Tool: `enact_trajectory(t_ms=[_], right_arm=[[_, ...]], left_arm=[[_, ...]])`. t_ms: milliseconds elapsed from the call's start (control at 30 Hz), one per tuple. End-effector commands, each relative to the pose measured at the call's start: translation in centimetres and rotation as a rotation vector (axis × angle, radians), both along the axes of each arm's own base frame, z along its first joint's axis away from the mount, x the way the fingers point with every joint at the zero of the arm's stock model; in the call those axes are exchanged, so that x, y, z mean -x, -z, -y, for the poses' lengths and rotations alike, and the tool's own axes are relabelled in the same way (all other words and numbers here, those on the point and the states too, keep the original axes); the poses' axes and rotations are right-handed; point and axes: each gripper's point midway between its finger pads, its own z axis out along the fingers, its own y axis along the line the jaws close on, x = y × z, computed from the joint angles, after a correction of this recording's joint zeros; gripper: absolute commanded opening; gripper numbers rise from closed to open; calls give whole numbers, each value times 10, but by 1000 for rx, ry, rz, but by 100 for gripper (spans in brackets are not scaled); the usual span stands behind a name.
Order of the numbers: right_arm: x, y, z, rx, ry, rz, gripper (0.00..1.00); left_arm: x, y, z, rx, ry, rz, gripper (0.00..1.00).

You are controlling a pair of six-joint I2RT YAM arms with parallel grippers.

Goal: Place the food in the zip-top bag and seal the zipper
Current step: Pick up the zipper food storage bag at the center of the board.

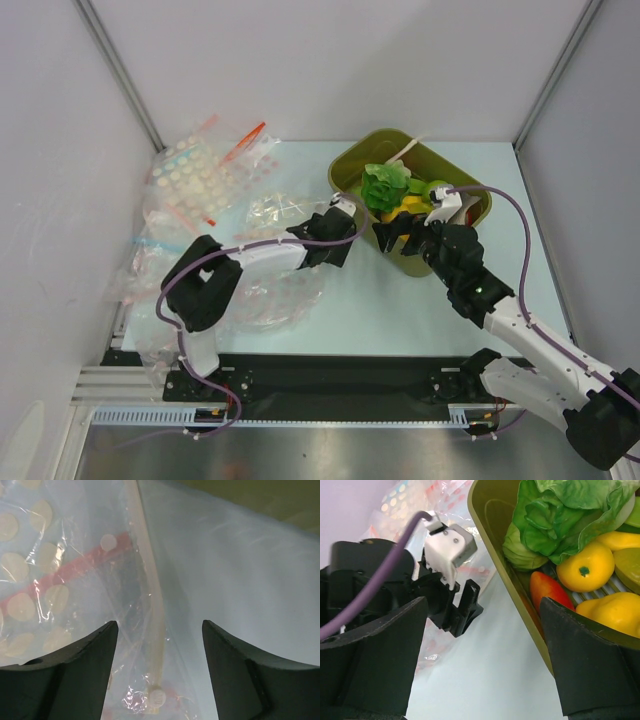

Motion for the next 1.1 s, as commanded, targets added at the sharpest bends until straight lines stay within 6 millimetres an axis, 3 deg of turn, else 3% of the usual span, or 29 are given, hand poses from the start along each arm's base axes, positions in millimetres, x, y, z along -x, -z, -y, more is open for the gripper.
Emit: enact_trajectory(t_ms=[0,233,367,467,633,733,767,833,867,900,1067], right_arm=[[-2,-16,4,-18,21,51,98],[-1,-17,5,-19,23,53,98],[-1,-17,4,-21,22,50,98],[-2,-14,3,-19,19,44,98],[-1,-12,-7,-19,-29,39,98],[1,-12,-13,-20,-67,40,98],[1,-13,-16,-22,-77,44,98],[2,-11,-22,-22,-106,42,98],[3,-8,-26,-15,-127,36,97],[4,-7,-31,-16,-149,35,97],[8,2,-55,5,-224,20,93]], left_arm=[[-2,5,-5,-32,-30,-42,72],[0,32,-14,28,-43,-205,54],[4,31,-16,78,-38,-225,23],[5,18,-19,103,-39,-187,4],[5,-12,-20,180,-43,-101,0],[5,-41,-22,260,-53,-16,0],[10,-40,-25,276,-59,-9,0],[10,-67,-24,356,-55,64,0],[16,-64,-26,370,-57,62,0],[18,-79,-27,405,-49,91,0],[29,-102,-29,500,-17,161,0]])
